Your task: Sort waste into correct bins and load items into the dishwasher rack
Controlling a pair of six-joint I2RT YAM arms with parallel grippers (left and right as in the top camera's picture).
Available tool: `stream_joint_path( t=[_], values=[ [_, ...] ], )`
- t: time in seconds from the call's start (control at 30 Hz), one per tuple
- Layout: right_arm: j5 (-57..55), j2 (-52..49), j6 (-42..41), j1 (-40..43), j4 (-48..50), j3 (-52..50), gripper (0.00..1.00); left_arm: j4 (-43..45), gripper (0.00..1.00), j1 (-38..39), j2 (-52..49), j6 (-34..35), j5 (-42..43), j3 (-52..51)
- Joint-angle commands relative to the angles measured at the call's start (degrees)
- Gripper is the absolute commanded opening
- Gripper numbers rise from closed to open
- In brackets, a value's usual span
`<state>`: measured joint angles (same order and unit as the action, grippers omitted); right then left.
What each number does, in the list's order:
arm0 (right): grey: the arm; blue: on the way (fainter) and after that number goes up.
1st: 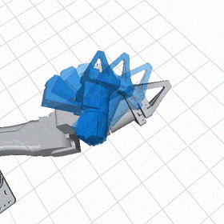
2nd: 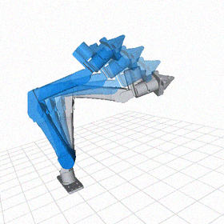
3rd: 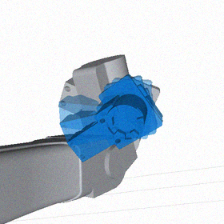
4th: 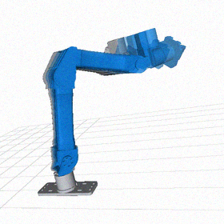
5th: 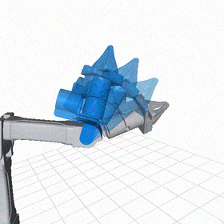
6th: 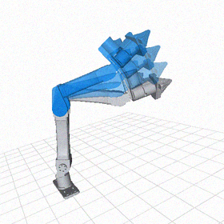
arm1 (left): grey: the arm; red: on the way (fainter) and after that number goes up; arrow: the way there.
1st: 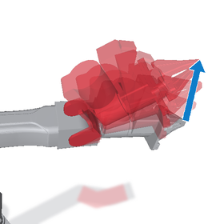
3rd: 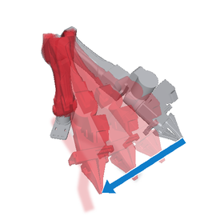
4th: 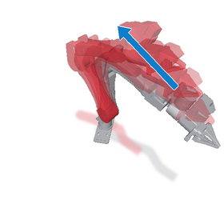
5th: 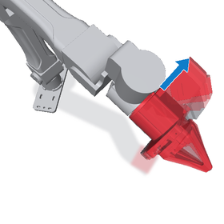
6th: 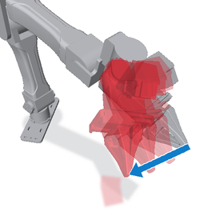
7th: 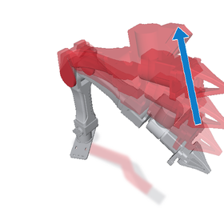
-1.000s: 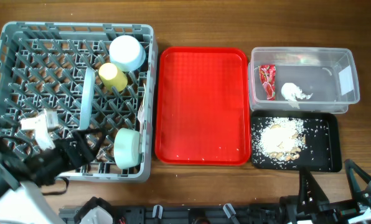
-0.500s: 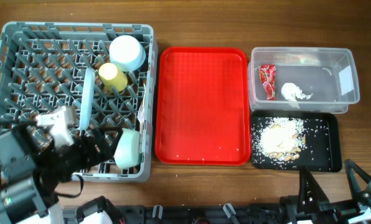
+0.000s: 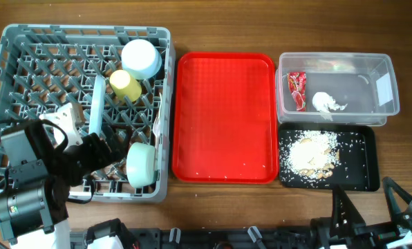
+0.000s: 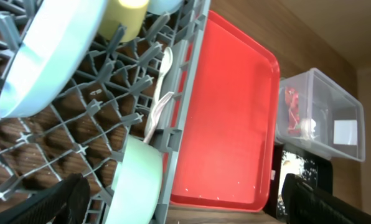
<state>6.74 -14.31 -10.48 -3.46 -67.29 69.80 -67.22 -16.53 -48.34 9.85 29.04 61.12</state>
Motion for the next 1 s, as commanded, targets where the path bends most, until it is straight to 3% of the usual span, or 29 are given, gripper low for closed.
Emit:
stream_joint_path(
  t=[0.0, 0.27, 0.43, 0.67, 0.87, 0.97],
  values=[
    [-0.8, 0.7, -0.6, 0.2, 0.1, -0.2, 1.00, 0.2, 1.00, 0.3, 0.3, 1.3, -1.5, 0.7],
    [-0.8, 0.7, -0.6, 0.2, 0.1, -0.2, 1.00, 0.2, 1.00, 0.3, 0.3, 1.3, -1.5, 0.7],
    [-6.3, 0.7, 5.4, 0.5, 3.6, -1.3, 1.00, 0.2, 1.00, 0.3, 0.3, 1.3, -1.5, 0.7],
    [8.8, 5.4, 29.0, 1.2, 33.6, -16.1, 1.00, 0.2, 1.00, 0.3, 0.3, 1.3, -1.5, 0.7],
    [11.3, 14.1, 26.7, 1.9, 55.4, -34.7, 1.00, 0.2, 1.00, 0.3, 0.3, 1.3, -1.5, 0.7],
    [11.1, 13.7, 23.3, 1.9, 62.8, -41.1, 1.00, 0.2, 1.00, 0.3, 0.3, 1.3, -1.5, 0.7]
  ],
)
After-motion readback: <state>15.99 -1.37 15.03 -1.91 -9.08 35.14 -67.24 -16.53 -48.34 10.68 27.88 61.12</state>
